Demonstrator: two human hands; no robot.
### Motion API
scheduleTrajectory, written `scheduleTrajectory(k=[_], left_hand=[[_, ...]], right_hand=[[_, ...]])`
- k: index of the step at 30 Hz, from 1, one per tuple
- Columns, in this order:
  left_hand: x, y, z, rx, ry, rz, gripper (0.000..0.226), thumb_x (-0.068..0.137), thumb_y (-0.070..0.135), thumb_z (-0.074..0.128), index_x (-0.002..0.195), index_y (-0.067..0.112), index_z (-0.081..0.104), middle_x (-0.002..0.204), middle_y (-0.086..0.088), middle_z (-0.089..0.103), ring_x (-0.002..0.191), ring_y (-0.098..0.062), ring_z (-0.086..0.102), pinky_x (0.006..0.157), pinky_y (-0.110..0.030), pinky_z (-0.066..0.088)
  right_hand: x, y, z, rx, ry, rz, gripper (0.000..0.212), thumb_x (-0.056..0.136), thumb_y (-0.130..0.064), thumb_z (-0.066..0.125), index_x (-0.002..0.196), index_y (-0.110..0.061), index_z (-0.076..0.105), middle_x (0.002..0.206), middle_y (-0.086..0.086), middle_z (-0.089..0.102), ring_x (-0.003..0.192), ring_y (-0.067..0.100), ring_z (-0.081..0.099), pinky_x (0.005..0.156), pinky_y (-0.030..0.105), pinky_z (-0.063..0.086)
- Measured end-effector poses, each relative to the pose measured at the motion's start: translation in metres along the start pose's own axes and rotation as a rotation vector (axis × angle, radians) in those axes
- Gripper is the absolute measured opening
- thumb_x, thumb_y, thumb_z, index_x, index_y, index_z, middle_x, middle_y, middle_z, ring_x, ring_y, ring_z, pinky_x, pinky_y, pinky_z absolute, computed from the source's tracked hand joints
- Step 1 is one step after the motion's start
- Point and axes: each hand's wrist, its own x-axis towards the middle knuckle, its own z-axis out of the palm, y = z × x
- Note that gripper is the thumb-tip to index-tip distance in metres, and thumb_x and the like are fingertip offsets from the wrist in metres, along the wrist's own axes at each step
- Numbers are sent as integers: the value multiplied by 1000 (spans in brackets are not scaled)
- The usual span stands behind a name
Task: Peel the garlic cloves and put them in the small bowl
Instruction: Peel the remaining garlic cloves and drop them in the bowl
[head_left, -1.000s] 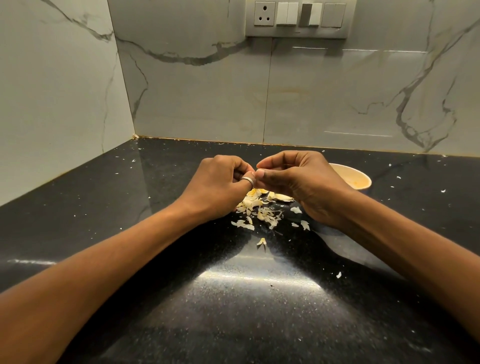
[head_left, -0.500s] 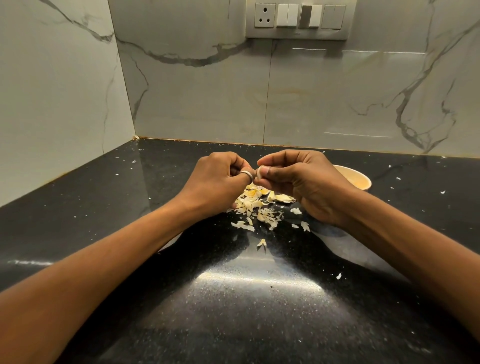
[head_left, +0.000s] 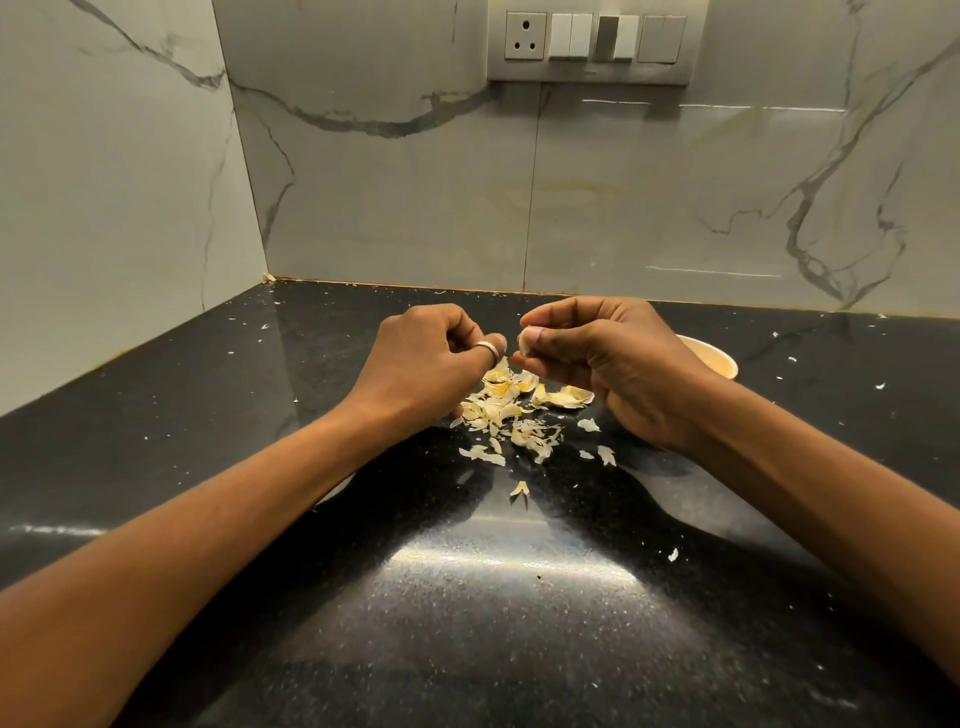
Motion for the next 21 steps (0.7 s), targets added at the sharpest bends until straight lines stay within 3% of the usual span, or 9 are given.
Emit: scheduleTrajectory(k=[2,4,7,10,15,18,21], left_hand=[[0,-1,0,5,0,27,7,90,22,72,92,18,67,80,3,68,68,-12,69,57,-37,62],[0,0,-1,12,-8,71,14,89,9,65,98,19,69,85,4,71,77,-10,70,66,-36,62],[-1,0,-2,20,-29,86,24,90,3,57,91,23,71,78,5,72,72,-10,70,66,-37,62],[-1,-1,0,15,-30,76,20,90,8,60,88,22,74,76,4,71,70,-12,69,65,-38,62],[-1,-3,3,49,-51,118,3,87,23,76,90,21,76,73,12,69,65,1,64,63,-20,56],[1,-5,3,53,-35,113,17,83,38,80,81,22,75,66,8,69,59,-3,64,60,-25,55],[1,-6,4,91,-7,132,26,84,46,76,71,23,72,57,7,64,50,-4,54,53,-25,45]], right_hand=[[0,0,0,-20,9,-11,12,87,8,67,96,2,71,87,16,73,86,29,74,70,26,62],[-1,-1,-1,-38,9,-17,10,86,6,69,95,0,71,86,15,72,84,27,74,67,24,60],[-1,-1,-1,-69,1,-21,11,87,3,70,97,-1,71,86,14,73,84,26,74,66,22,60],[-1,0,-2,-87,-5,-27,11,87,3,70,98,-1,71,87,14,74,85,26,74,67,23,61],[-1,0,-3,-111,1,-44,10,88,1,70,97,-2,71,86,13,74,77,20,73,67,23,60],[-1,-1,-3,-146,8,-59,9,88,-1,71,97,-2,72,87,13,74,76,17,72,66,22,59],[-1,-2,-4,-178,16,-79,10,88,-3,72,98,-3,72,89,13,74,78,18,72,63,20,56]])
